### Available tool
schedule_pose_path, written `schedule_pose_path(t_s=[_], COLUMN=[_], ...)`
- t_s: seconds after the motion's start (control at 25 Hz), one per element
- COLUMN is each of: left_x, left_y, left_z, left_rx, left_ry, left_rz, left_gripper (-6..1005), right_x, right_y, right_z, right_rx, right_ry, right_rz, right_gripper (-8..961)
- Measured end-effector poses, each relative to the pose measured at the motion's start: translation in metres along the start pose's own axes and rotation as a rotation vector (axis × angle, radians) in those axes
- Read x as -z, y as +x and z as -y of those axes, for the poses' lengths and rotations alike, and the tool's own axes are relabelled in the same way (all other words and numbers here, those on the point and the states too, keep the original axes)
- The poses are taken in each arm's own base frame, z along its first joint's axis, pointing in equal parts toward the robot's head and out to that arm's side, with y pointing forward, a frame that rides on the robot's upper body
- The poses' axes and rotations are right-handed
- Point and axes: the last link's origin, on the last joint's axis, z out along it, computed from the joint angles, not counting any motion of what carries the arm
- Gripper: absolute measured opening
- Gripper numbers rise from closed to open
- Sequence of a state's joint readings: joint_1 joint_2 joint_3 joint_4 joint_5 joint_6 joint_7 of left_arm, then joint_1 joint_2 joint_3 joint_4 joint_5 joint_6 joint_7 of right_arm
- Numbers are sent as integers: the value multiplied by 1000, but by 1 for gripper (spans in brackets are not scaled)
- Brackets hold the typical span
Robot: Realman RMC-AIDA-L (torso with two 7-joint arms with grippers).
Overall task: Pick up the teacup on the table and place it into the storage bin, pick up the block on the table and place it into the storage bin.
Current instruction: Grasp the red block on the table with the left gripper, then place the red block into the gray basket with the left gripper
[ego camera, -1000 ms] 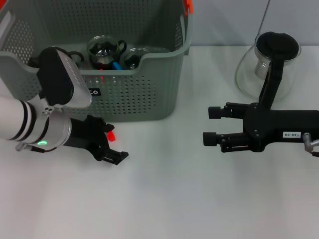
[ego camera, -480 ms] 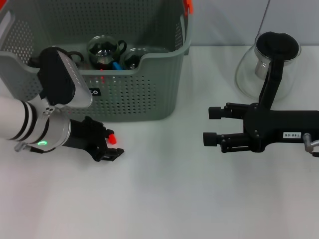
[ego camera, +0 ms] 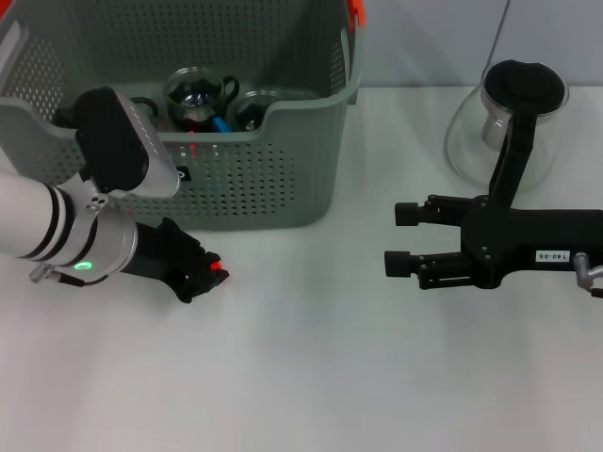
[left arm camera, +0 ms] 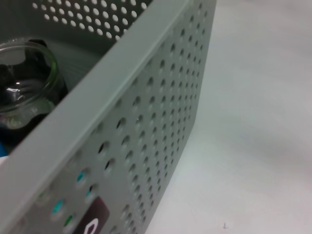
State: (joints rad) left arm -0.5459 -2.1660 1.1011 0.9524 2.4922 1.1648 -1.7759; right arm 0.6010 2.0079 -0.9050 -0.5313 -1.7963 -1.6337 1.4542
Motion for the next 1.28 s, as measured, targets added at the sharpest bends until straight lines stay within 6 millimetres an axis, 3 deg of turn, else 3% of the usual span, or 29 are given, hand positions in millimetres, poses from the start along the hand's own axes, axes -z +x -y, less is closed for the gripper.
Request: schedule_pose_path(t_s=[0.12,0.32,0.56,0.68,0.8,1.0,1.08,1.28], left_x=[0,11,62,94,128,175,177,161], left_y=[1,7,24,32,41,59,64,69], left_z=[0,-5,-21,-17,2,56,74,106], left_rx=[-7,-4,91,165,229,321,353,434], left_ry=[1,-37,-245,-343,-344,-159,-65,136], left_rz=[8,-6,-137,-258,-395,-590,-609,-607], left_gripper=[188,189,191,192,193,194,195,197], right_x=[0,1,1,1,1,1,1,-2], right_y=[0,1,1,1,2,2,2,2], right_z=[0,-1,-1,-1,-2,-2,-2,-3], right_rx=[0,0,2,9,10,11,12,14], right_ry=[0,0,0,-3,-5,-8,-10,-17], right_rz=[0,0,1,1,1,-2,-3,0], right_gripper=[912,911,912,912,912,913,913,913])
